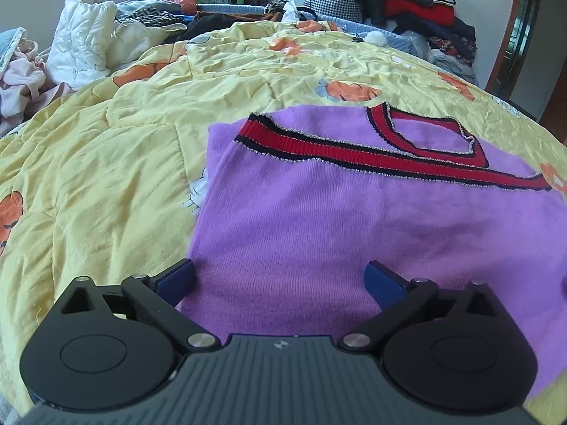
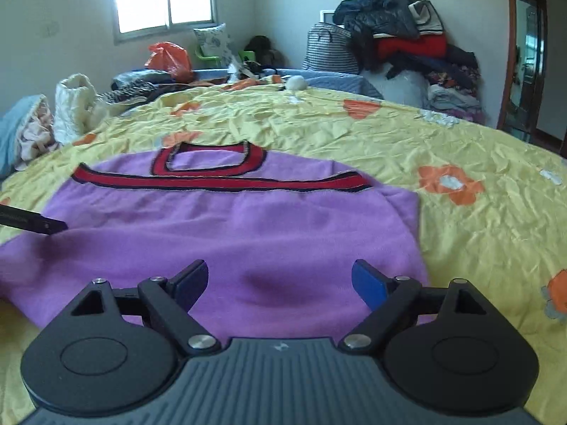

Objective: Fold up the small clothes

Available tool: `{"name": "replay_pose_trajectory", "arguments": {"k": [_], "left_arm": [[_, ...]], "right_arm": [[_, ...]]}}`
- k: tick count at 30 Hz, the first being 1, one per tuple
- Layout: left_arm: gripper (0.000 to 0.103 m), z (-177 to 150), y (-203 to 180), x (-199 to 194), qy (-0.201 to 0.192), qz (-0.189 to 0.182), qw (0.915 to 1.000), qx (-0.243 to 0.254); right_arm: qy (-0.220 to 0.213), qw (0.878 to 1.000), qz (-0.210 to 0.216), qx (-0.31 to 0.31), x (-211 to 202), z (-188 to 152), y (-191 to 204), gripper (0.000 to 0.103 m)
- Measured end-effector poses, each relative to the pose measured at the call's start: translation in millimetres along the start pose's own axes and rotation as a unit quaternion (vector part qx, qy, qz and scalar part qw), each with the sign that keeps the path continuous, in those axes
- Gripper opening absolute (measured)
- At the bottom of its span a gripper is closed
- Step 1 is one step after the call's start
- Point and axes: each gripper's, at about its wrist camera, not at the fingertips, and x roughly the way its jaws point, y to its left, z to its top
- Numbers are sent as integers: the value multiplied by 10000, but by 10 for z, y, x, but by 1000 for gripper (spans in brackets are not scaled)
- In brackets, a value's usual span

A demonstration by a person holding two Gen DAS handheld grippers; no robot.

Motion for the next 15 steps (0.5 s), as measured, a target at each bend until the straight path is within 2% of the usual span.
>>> {"name": "replay_pose_trajectory", "arguments": {"k": [1,2,5,8,10,12,15], "left_arm": [[102,-6,4,-3,0,-10,10000,11],[102,-13,7,-10,-2,-14,10000,37],[103,-51,20,-50,-33,24,10000,80],[100,-95,115,-190,13,-33,9998,-215],[99,-133,96,-413,-230,-147,9995,-163],[101,-208,6,-653,-628,-491,9968,-27],[102,-353,-198,-763,-906,-911,9912,319]], "right_arm": [[155,9996,-175,-173,68,-59,16,88],[36,9985,-295,-453,73,-133,34,89],[89,9993,-306,-205,-7,-145,-71,89],[-69,9991,-369,-186,-154,-131,-89,90],[-226,9992,-330,-58,-211,-66,-161,90],[-300,9991,-218,224,-186,69,-307,90],[-184,9989,-180,389,37,333,-494,90]]}}
